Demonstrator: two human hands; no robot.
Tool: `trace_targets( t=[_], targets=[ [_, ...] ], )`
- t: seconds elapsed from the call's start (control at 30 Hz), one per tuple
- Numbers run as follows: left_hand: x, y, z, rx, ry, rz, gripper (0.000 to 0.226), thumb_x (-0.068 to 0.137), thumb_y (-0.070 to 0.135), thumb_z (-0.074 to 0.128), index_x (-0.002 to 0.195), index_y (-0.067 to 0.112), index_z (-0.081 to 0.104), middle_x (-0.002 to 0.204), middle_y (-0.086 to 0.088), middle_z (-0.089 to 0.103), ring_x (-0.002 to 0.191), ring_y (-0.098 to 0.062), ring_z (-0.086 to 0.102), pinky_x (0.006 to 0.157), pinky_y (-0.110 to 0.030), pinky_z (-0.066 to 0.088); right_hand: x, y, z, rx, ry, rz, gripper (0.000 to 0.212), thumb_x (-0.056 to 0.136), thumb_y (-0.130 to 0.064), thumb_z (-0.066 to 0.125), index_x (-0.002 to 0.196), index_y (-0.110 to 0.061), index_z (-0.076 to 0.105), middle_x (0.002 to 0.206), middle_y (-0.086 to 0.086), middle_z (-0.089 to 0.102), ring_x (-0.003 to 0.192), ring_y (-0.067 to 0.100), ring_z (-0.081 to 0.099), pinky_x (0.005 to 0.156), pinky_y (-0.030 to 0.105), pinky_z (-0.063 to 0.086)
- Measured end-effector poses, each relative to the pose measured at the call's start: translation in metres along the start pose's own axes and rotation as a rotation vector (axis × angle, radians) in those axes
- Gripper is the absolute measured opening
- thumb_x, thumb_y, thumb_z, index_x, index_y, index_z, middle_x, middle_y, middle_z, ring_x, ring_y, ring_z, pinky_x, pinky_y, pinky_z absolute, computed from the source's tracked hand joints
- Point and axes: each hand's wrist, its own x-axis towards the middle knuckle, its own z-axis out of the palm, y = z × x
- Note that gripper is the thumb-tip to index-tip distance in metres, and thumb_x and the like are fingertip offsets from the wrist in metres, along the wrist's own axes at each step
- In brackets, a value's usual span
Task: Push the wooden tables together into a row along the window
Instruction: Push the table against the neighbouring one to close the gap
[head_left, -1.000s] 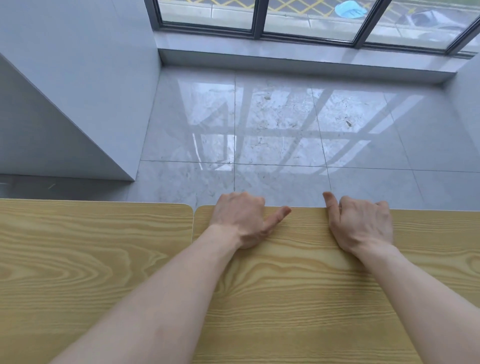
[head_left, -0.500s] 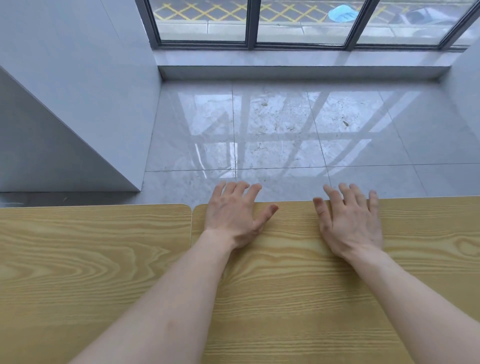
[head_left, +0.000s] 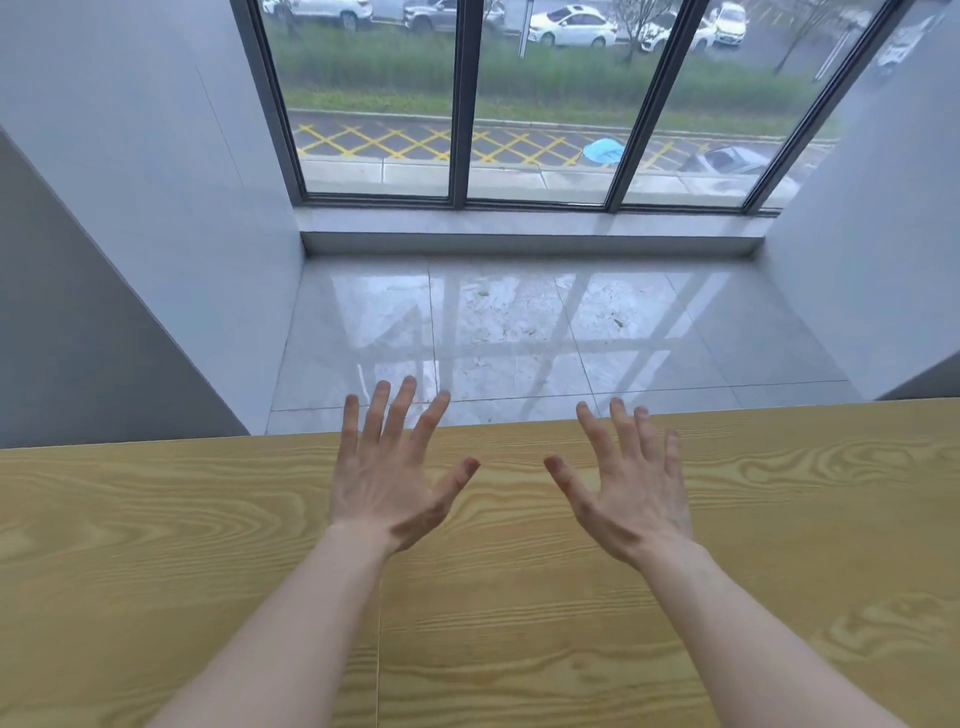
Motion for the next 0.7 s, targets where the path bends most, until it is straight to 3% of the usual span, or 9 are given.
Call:
trace_targets(
  t=[0.33, 0.7],
  targets=[
    [-0.151, 0.024, -0.111, 0.076, 0.107, -0.088, 0.087, 0.088, 0.088, 0.006, 0.162, 0.043, -0.003, 0.173, -0.003, -0.006, 0.159, -0.026, -0.015, 0.124, -0.055, -0.017, -0.145, 0.001, -0.073, 0.043, 0.102, -0.081, 0.098, 0.078, -0.096, -0.005, 0.162, -0.046, -0.009, 0.173, 0.000, -0.015, 0.158, 0.025, -0.019, 0.125, 0.057, -0.014],
    [-0.335, 0.096, -0.225, 0.104, 0.269, -0.060, 0.088, 0.086, 0.088, 0.004, 0.162, 0.043, 0.004, 0.173, -0.001, 0.008, 0.160, -0.025, -0.002, 0.126, -0.050, -0.015, -0.346, 0.020, -0.149, 0.064, 0.202, -0.152, 0.097, 0.078, -0.096, -0.005, 0.161, -0.046, -0.011, 0.173, 0.000, -0.018, 0.158, 0.024, -0.020, 0.126, 0.055, -0.014]
  ],
)
